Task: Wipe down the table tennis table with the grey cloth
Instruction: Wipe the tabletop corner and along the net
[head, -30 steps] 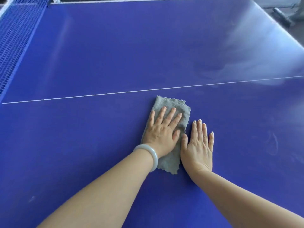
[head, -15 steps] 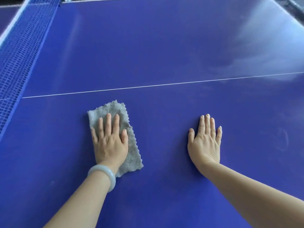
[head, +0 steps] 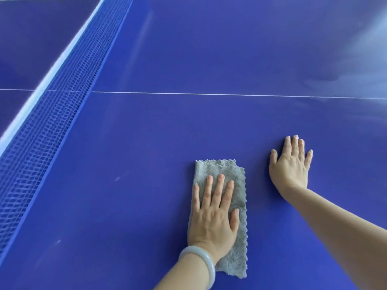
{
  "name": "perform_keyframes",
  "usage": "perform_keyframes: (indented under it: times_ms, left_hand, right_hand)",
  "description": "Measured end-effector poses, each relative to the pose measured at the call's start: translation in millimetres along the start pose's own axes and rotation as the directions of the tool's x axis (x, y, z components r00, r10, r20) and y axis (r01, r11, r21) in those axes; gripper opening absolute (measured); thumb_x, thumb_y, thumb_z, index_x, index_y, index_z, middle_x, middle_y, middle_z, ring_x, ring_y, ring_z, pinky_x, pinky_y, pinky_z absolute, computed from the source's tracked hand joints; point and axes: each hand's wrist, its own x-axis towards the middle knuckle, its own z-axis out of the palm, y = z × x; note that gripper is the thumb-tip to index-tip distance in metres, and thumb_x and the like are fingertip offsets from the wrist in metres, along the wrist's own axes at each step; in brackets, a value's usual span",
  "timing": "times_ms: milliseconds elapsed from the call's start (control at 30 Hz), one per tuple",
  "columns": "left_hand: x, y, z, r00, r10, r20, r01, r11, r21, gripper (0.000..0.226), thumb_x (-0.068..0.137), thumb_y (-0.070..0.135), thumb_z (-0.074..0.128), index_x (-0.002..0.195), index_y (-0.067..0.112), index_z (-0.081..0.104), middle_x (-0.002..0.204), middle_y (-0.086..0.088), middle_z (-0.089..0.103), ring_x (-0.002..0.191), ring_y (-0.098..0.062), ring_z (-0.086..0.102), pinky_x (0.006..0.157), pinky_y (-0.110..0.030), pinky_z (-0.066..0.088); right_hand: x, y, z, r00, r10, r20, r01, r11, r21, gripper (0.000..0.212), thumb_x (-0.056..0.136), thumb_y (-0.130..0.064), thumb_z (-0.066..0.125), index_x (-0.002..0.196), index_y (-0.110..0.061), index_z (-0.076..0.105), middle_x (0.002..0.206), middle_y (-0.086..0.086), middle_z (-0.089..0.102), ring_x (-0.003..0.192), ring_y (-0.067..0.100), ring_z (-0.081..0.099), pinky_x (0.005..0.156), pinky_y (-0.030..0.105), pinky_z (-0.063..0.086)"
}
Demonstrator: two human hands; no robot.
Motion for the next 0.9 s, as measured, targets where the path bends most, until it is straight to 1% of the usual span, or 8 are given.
perform_keyframes:
  times_ms: [167,300,433,533,600,700,767,900]
  left_hand:
    - [1,-2,4,1.000,0.013,-0.023,-0.012,1.000,0.017,0.063,0.102,0.048,0.017,0.159,0.022,0.008,0.167,-0.002,-0.001,0.153,-0.027,-0.008,0.121,-0.058,0.004]
    - [3,-4,5,0.999,0.027,-0.046,-0.028,0.999,-0.021,0.063,0.101,0.042,0.008,0.158,0.018,-0.003,0.167,-0.001,-0.004,0.152,-0.025,-0.015,0.122,-0.055,0.001]
    - [7,-52,0,0.993,0.064,-0.094,-0.065,0.998,-0.003,0.061,0.102,0.041,0.014,0.159,0.023,0.004,0.167,0.003,-0.005,0.153,-0.021,-0.011,0.122,-0.051,0.001]
    - [4,-130,-11,0.977,-0.174,-0.121,0.178,0.984,0.027,0.061,0.102,0.044,0.015,0.159,0.025,0.005,0.166,0.005,-0.004,0.153,-0.019,-0.009,0.122,-0.049,0.002]
    - [-11,-170,-17,0.920,-0.369,-0.128,0.376,0.926,0.027,0.061,0.102,0.044,0.014,0.159,0.024,0.006,0.166,0.004,-0.004,0.153,-0.020,-0.006,0.123,-0.049,0.003]
    - [-41,-152,-12,0.836,-0.530,-0.141,0.536,0.844,0.009,0.061,0.103,0.040,0.009,0.159,0.019,0.007,0.166,-0.003,0.001,0.153,-0.027,0.001,0.121,-0.052,0.005]
    - [-65,-95,0,0.868,-0.475,-0.143,0.475,0.879,-0.031,0.064,0.101,0.041,0.017,0.158,0.013,0.013,0.166,-0.009,0.008,0.153,-0.032,0.005,0.119,-0.058,0.009]
    - [-96,-14,19,0.991,-0.083,-0.110,0.073,0.994,-0.084,0.066,0.100,0.044,0.034,0.158,0.014,0.020,0.166,-0.008,0.005,0.153,-0.032,0.003,0.117,-0.059,0.017]
  right_hand:
    - [-62,-27,21,0.949,-0.316,0.009,0.316,0.948,-0.018,0.055,0.105,-0.021,0.027,0.158,-0.008,0.015,0.167,0.006,0.007,0.154,0.016,-0.003,0.124,0.038,-0.009]
    - [-92,-56,39,0.972,-0.230,-0.050,0.235,0.966,0.105,0.054,0.105,-0.020,0.021,0.159,-0.019,0.017,0.166,-0.007,0.005,0.150,0.001,-0.007,0.122,0.026,-0.012]
    - [-91,-55,40,0.978,-0.203,-0.042,0.207,0.972,0.112,0.055,0.104,-0.027,0.026,0.158,-0.019,0.022,0.165,-0.010,0.009,0.151,0.002,-0.001,0.122,0.024,-0.010]
    - [-91,-57,43,0.977,-0.212,-0.033,0.213,0.976,0.037,0.058,0.103,-0.029,0.026,0.159,-0.017,0.016,0.166,-0.007,0.006,0.152,0.006,-0.003,0.122,0.029,-0.011]
    - [-92,-60,44,0.977,-0.212,-0.027,0.213,0.977,0.001,0.059,0.103,-0.029,0.025,0.159,-0.015,0.013,0.167,-0.005,0.004,0.153,0.008,-0.004,0.123,0.032,-0.010]
    - [-92,-61,44,0.979,-0.204,-0.010,0.204,0.979,-0.020,0.059,0.103,-0.030,0.022,0.159,-0.014,0.010,0.167,-0.004,0.002,0.153,0.009,-0.006,0.123,0.034,-0.010]
    - [-91,-62,44,0.978,-0.210,-0.006,0.210,0.977,-0.026,0.059,0.103,-0.030,0.022,0.159,-0.014,0.009,0.167,-0.004,0.001,0.153,0.009,-0.007,0.123,0.034,-0.010]
    - [-91,-62,42,0.977,-0.212,0.003,0.212,0.977,-0.029,0.060,0.103,-0.030,0.024,0.159,-0.013,0.010,0.167,-0.003,0.001,0.153,0.010,-0.007,0.123,0.035,-0.009]
